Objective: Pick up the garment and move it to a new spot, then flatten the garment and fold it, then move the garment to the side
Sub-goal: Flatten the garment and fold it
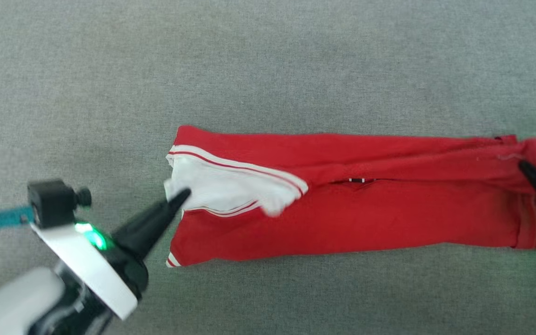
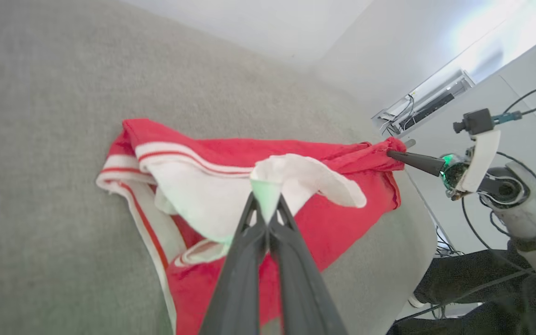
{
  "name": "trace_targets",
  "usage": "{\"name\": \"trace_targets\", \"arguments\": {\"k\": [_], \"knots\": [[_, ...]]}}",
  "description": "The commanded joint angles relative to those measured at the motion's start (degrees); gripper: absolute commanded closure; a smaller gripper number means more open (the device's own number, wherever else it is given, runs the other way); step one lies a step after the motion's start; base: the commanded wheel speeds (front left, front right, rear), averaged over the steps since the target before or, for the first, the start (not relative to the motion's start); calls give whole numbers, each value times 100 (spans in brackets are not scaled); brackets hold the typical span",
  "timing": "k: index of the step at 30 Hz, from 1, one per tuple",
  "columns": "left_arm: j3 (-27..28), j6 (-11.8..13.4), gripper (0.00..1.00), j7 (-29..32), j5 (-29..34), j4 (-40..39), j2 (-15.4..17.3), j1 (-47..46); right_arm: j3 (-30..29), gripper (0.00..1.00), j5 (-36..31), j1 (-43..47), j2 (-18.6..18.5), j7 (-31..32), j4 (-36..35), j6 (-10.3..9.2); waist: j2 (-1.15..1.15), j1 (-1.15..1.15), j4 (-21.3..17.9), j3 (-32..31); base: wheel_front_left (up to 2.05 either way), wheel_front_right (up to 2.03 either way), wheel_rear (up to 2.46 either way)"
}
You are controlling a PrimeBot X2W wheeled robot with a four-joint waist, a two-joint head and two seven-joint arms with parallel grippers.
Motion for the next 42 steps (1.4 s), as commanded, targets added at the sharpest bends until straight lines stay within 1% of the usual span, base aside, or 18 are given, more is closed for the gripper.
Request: {"name": "trace_targets", "arguments": {"k": [1,5,8,13,17,18,19,20,21,22,23,24,28,32,36,37,40,42], "knots": [[-9,16,100,-74,-17,-55,-54,219,-138,100,-56,219,133,52,-146,-1,0,0,17,18,0,0,0],[47,16,100,-143,-64,19,-287,672,-406,100,-73,628,497,127,-317,-1,0,0,31,56,0,0,0],[36,16,100,-164,2,233,-530,817,-434,100,-114,709,667,123,-193,-1,0,0,26,76,0,0,0],[-102,15,100,-159,94,797,-809,721,-312,100,-267,478,727,-16,146,-1,0,0,-16,122,0,0,0],[-170,16,100,-161,152,1156,-892,602,-190,100,-271,280,716,-94,369,-2,0,0,-44,148,0,0,0],[-174,16,100,-162,161,1217,-929,587,-169,93,-264,244,699,-119,382,-2,0,0,-44,148,0,0,0],[-174,16,97,-163,194,1270,-949,564,-159,60,-248,215,683,-146,395,-2,0,0,-44,144,0,0,0],[-170,16,74,-165,228,1330,-959,541,-156,4,-226,199,667,-148,406,-2,0,0,-40,136,0,0,0],[-159,16,62,-167,269,1385,-976,535,-168,0,-212,200,646,-146,400,-2,0,0,-30,122,0,0,0],[-146,16,23,-169,308,1417,-1004,551,-191,0,-192,219,621,-130,383,-2,0,0,-17,103,0,0,0],[-96,16,3,-171,319,1423,-1067,586,-225,0,-161,263,595,-101,363,-2,0,0,7,75,0,0,0],[3,16,0,-172,302,1433,-1128,640,-263,0,-124,312,576,-78,335,-1,0,0,32,47,0,0,0],[727,16,0,-170,573,1430,-1569,1059,-663,0,19,527,504,135,311,-1,0,0,227,-92,0,0,0],[1479,16,0,-170,1003,1460,-2088,1505,-986,0,233,610,619,436,583,-1,0,0,438,-189,0,0,0],[2250,13,0,-171,1662,1621,-2715,1853,-1111,0,373,549,670,737,1036,-1,0,0,612,-258,0,0,0],[2250,13,0,-171,1662,1621,-2715,1853,-1111,0,373,549,670,737,1036,-1,0,0,612,-258,0,0,0],[2827,13,0,-171,2194,1783,-3086,2084,-1080,0,331,462,676,859,1342,-2,0,0,696,-302,0,0,0],[3197,13,0,-171,2752,1952,-3280,2168,-1044,0,300,403,699,915,1478,-2,0,0,740,-323,0,0,0]]}}
